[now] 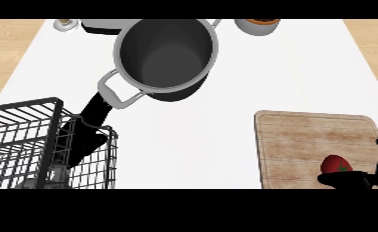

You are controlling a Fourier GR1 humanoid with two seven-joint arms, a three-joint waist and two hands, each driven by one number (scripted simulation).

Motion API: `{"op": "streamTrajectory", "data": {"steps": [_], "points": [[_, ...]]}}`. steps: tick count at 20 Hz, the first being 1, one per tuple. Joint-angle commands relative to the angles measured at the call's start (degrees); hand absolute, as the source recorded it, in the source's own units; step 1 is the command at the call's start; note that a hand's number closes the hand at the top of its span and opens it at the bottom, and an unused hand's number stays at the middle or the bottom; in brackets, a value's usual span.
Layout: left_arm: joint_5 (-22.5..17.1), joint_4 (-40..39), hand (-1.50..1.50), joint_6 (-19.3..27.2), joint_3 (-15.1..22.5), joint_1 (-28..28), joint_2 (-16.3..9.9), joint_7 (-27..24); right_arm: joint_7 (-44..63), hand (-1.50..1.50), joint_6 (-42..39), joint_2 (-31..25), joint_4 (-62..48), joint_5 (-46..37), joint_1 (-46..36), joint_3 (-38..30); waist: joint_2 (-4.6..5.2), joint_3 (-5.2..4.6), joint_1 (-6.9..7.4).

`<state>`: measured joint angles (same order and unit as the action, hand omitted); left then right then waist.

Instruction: Pick the tomato from the cutting board and place it in the pot

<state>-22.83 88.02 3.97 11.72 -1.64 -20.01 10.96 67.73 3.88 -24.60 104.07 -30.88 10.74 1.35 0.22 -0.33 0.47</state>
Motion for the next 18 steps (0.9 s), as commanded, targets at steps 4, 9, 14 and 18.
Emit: {"op": "streamTrajectory", "data": {"steps": [4,9,14,18], "points": [[-1.4,5.4,0.00,-3.1,3.3,-0.2,2.5,1.9,7.4,-1.50,-1.6,3.4,-1.0,-2.2,0.4,-1.0,-0.33,0.30,-0.47],[-0.5,4.8,0.00,-3.1,2.8,0.1,2.9,1.9,6.5,-1.50,-0.2,7.0,-5.7,-5.1,-1.3,-1.1,-0.21,0.31,-0.14],[3.3,4.2,0.00,-0.9,6.4,0.5,6.7,0.1,1.0,-1.50,-1.3,7.1,-7.2,-3.9,0.3,-3.6,-0.24,0.33,-0.64],[0.8,6.3,0.00,-2.8,2.6,1.3,4.1,2.4,-7.4,1.50,-0.3,8.5,-9.8,-1.7,-0.8,-5.2,-0.30,0.37,-0.37]]}}
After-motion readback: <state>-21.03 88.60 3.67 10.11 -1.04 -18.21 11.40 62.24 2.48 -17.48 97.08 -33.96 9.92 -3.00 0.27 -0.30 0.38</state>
